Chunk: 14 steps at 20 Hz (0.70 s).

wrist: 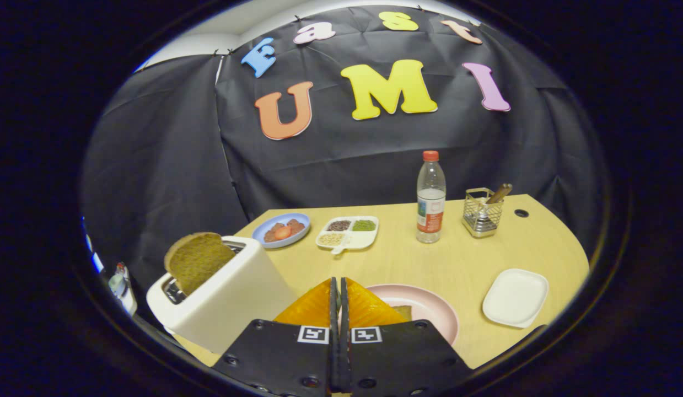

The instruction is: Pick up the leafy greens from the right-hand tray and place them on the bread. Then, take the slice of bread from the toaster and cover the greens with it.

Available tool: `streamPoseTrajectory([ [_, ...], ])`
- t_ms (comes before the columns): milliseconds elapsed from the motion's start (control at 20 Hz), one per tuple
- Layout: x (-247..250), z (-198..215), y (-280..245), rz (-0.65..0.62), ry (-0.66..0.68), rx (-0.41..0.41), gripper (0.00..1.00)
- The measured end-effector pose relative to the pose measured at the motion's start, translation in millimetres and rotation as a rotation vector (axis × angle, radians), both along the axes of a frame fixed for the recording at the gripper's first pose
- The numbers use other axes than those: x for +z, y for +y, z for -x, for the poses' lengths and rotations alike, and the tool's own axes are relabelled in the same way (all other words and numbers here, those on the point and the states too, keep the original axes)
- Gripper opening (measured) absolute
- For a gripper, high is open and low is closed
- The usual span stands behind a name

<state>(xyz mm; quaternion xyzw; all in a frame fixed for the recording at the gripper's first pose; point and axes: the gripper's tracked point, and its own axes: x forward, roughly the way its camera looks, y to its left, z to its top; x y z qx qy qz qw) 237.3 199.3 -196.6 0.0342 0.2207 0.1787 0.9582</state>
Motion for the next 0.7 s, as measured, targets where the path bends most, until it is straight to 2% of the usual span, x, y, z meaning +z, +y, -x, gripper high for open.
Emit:
streamPoseTrajectory([
  [100, -17.5, -12.4, -18.7, 0.058, -0.004, -0.050, 0.00],
  [400, -57.0, -23.4, -53.3, 0.092, 0.086, -0.123, 0.00],
  [650, -61.5, -18.8, -68.8, 0.090, 0.103, -0.145, 0.01],
  [700, -65.9, -20.0, -71.6, 0.098, 0.104, -0.142, 0.11],
])
